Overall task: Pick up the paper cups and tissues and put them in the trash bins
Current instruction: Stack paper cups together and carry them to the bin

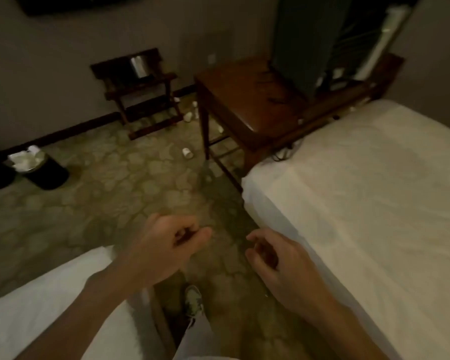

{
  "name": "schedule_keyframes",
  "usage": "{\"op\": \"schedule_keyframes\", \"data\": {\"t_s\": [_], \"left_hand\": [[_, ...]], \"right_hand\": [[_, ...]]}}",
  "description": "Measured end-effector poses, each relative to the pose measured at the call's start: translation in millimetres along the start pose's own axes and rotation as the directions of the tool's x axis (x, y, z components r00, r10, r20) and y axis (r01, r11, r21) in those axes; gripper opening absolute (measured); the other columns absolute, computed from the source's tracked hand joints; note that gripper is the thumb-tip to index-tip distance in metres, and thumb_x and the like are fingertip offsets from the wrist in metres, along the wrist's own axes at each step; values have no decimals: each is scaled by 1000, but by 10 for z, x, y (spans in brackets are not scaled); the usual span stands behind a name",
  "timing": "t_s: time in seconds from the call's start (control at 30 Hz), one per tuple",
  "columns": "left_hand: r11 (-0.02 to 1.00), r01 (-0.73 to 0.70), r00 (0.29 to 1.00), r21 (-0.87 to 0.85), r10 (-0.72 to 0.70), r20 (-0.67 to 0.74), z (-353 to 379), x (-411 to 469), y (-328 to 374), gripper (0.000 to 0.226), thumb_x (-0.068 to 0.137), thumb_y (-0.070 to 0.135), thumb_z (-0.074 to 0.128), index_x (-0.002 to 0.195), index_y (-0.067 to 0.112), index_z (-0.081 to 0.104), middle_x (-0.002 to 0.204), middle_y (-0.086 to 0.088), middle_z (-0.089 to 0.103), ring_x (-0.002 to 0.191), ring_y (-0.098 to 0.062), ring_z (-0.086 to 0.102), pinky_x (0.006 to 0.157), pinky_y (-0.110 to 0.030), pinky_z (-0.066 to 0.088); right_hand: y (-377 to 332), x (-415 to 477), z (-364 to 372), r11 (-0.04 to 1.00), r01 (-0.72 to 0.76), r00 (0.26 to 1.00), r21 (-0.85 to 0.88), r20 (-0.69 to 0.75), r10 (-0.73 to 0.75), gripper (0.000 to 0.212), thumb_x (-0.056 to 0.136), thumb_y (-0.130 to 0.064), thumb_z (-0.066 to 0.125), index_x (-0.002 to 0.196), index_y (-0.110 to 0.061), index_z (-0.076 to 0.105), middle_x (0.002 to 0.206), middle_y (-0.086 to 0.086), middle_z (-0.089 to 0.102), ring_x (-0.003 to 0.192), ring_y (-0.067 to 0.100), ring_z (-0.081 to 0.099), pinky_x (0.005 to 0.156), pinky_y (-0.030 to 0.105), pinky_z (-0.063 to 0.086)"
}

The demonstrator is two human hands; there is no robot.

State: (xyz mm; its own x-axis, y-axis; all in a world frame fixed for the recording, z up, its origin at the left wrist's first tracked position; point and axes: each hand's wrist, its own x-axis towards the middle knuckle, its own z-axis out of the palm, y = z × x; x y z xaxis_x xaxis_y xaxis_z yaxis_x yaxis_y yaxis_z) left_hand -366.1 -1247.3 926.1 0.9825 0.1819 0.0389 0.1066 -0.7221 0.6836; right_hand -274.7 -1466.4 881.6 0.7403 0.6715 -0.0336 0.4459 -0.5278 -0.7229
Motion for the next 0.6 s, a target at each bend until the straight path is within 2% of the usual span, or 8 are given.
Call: {"op": "schedule_keyframes", "data": {"t_s": [0.07, 0.17, 0.27, 0.37, 0.5, 0.6], "left_hand": [[997, 68, 995, -39, -70, -69, -284, 159, -425, 38, 85, 54, 51, 64, 24, 59, 58, 10, 55, 50, -7, 52, 52, -10, 39], [984, 164, 972, -68, -173, -159, -696, 405, -974, 25, 86, 51, 55, 76, 31, 66, 74, 16, 63, 61, -5, 59, 58, -10, 44], [967, 237, 945, -98, -253, -208, -1021, 702, -1437, 26, 84, 57, 53, 85, 34, 66, 81, 18, 63, 74, -3, 59, 65, -10, 45], [944, 311, 922, -112, -328, -207, -1191, 1039, -1854, 11, 88, 45, 60, 90, 36, 65, 79, 18, 63, 77, 3, 59, 65, -10, 45], [911, 352, 910, -215, -387, -147, -1244, 1567, -2381, 8, 90, 38, 63, 94, 33, 68, 85, 15, 67, 79, 0, 62, 71, -22, 54], [872, 428, 873, -239, -467, -138, -1186, 2073, -2746, 8, 90, 38, 66, 84, 32, 67, 74, 11, 65, 66, -2, 60, 63, -24, 53]], "right_hand": [[-188, 531, 232, 1000, 7, 999, 29, 50, -8, 18, 94, -37, 59, 111, -42, 54, 90, -28, 55, 91, -8, 52, 71, 4, 42], [-498, 1296, 502, 997, 26, 992, 72, 122, -35, 14, 92, -42, 58, 99, -51, 49, 85, -24, 56, 83, -2, 55, 65, 12, 46], [-739, 1956, 712, 995, 21, 984, 95, 174, -37, 17, 92, -43, 58, 98, -52, 46, 88, -17, 58, 77, 6, 57, 65, 22, 51], [-831, 2501, 871, 993, -19, 971, 113, 240, -9, 18, 91, -45, 58, 105, -49, 48, 91, -16, 58, 80, 6, 58, 70, 28, 54], [-692, 3204, 1045, 988, -121, 937, 100, 340, 80, 17, 91, -45, 59, 105, -46, 50, 96, -18, 60, 87, 3, 59, 77, 24, 54], [-470, 3774, 1157, 980, -187, 908, 68, 393, 146, 23, 92, -43, 60, 114, -40, 52, 100, -18, 61, 91, 2, 60, 81, 22, 54]]}}
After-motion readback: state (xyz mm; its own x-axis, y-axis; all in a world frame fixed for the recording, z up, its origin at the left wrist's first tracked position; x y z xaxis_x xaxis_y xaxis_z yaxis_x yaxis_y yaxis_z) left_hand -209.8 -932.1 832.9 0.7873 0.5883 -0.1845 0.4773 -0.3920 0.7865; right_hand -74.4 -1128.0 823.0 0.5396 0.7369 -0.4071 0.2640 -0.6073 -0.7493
